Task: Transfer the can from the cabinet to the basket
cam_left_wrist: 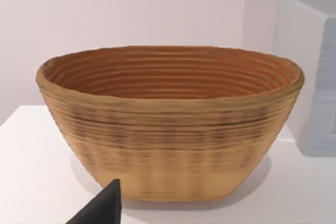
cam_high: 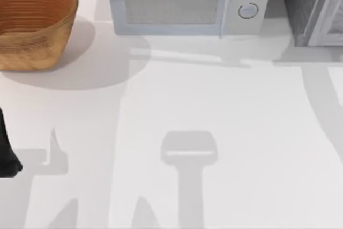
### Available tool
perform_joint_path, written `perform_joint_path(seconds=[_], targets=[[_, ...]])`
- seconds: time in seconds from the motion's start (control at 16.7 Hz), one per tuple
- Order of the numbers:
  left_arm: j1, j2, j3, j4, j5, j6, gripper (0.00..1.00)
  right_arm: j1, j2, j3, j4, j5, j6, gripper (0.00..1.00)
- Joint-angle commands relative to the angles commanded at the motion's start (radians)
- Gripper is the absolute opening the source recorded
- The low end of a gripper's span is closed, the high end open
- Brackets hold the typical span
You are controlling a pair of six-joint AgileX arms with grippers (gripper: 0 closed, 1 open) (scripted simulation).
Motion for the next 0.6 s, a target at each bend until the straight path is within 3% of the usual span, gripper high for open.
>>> perform_joint_path(seconds=[0.6], targets=[[0.000,0.000,0.000,0.000,0.000,0.000,1.00,-0.122,-0.708,-1.172,0.344,-0.150,-0.007,0.00]])
